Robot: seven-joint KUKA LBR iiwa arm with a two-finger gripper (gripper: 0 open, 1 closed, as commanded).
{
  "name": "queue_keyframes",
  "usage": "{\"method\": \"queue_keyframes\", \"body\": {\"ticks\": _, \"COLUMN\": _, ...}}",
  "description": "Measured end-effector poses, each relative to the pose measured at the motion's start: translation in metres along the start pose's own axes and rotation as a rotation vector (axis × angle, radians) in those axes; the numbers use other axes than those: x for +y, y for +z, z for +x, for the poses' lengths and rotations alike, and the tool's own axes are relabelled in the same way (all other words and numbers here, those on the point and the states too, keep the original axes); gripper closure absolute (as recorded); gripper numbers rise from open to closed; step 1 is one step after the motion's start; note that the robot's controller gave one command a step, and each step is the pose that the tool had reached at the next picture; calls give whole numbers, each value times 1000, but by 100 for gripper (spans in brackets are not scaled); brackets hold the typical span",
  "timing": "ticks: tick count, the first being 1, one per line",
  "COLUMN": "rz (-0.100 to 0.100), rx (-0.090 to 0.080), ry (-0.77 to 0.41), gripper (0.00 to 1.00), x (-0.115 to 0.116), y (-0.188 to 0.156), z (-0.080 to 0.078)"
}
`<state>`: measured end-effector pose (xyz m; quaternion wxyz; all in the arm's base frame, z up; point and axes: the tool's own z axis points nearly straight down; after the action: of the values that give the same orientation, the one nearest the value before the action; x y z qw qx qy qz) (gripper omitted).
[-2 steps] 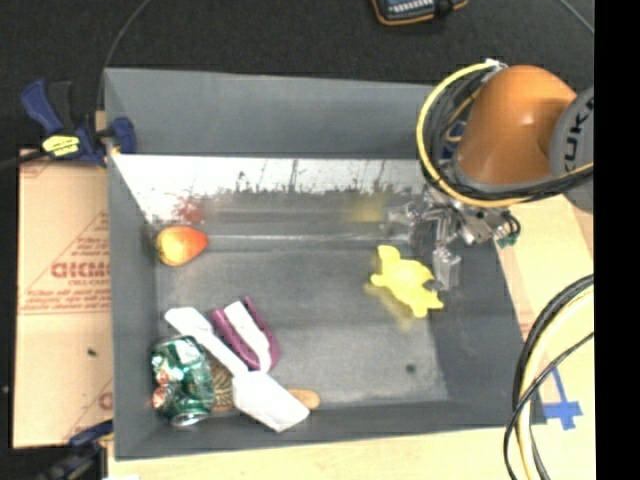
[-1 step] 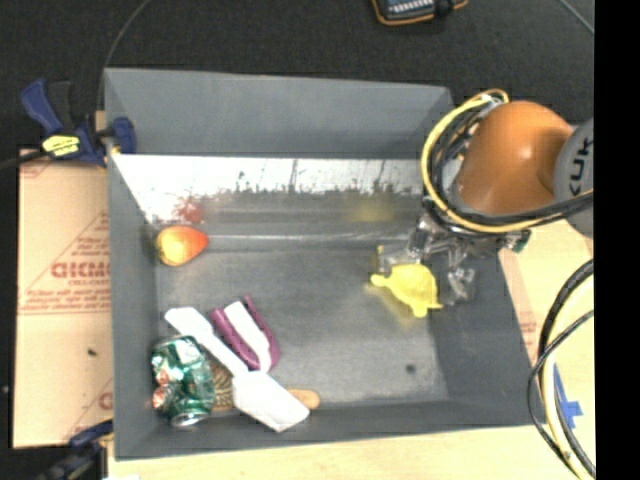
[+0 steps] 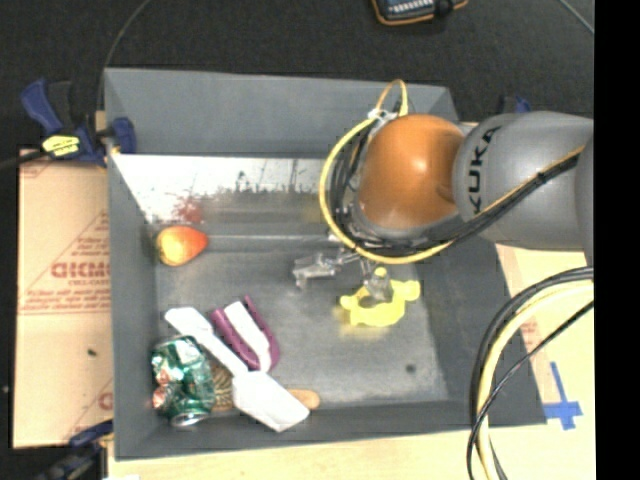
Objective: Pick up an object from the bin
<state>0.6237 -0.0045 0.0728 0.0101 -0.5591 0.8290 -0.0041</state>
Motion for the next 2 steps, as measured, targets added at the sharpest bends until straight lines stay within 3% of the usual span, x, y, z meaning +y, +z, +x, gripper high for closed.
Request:
{"method": "queue_keyframes", "body": {"ticks": 1, "rz": 0, "rx": 1, "ry": 280, "gripper": 100, "x": -69, "y": 0, "z": 122}}
{"method": "queue_keyframes", "body": {"ticks": 2, "rz": 0, "rx": 1, "ry": 281, "gripper": 100, "x": -69, "y": 0, "z": 122}}
